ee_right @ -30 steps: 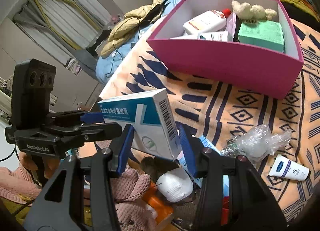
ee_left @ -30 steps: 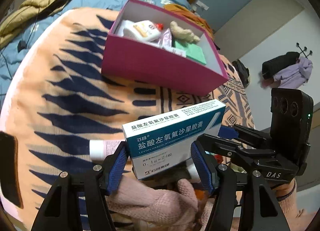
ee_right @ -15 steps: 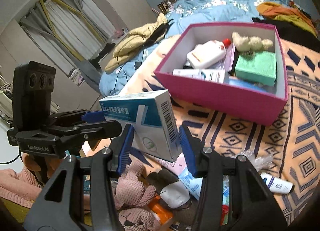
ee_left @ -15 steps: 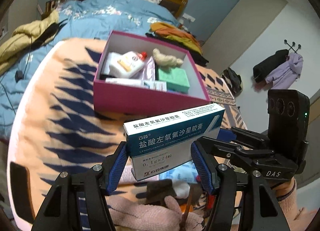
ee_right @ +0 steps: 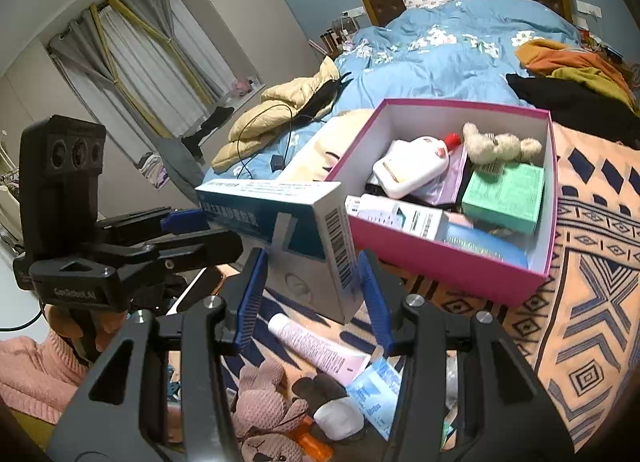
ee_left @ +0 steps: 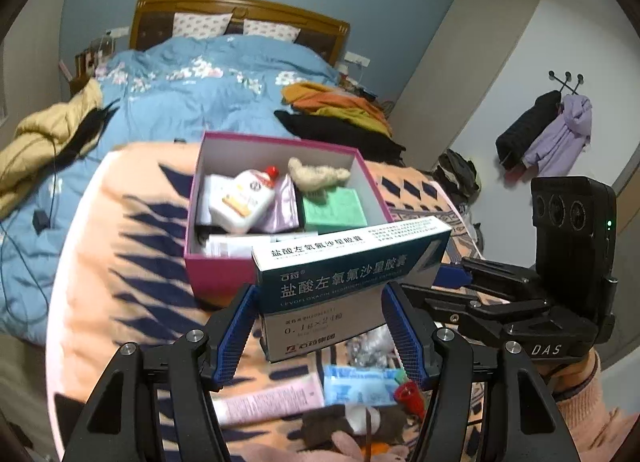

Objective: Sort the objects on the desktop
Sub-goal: 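Carry the medicine box with the right tool over the magenta box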

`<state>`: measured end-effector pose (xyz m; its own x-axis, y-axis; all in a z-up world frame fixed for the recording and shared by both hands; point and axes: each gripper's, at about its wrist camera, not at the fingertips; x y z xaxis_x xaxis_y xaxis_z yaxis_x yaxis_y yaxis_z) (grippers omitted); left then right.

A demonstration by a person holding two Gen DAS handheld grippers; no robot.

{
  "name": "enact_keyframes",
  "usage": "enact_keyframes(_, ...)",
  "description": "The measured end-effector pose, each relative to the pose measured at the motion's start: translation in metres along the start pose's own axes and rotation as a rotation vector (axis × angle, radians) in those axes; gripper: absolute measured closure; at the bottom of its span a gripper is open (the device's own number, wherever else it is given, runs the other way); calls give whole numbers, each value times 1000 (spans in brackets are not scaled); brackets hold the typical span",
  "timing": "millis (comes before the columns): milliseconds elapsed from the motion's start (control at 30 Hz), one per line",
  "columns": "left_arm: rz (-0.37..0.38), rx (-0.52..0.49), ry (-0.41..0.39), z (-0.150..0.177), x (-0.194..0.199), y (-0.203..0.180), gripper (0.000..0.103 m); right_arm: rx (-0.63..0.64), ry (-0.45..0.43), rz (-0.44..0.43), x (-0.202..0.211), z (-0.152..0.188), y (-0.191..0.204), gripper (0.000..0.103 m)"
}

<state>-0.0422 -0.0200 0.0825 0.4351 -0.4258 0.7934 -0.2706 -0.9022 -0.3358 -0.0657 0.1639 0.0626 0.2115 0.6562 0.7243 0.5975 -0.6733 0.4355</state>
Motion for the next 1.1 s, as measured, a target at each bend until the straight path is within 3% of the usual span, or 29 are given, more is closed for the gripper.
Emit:
enact_keyframes(500,-44,-49,-1,-53,-24,10,38,-61,-11,-13,-16,-49,-36,53)
enact_keyframes(1100,-74,-9,62,-88,-72,42,38,-144,49,-43,-62,-80,-79,53)
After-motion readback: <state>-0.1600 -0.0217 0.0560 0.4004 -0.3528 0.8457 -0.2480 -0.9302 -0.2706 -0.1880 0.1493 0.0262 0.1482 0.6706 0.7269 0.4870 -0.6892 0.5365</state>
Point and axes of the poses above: each gripper's, at about its wrist camera, not at the fingertips, and x roughly against the way its jaws point, y to its left, z to its underside, and after that the axes turned 9 degrees about y, right-handed
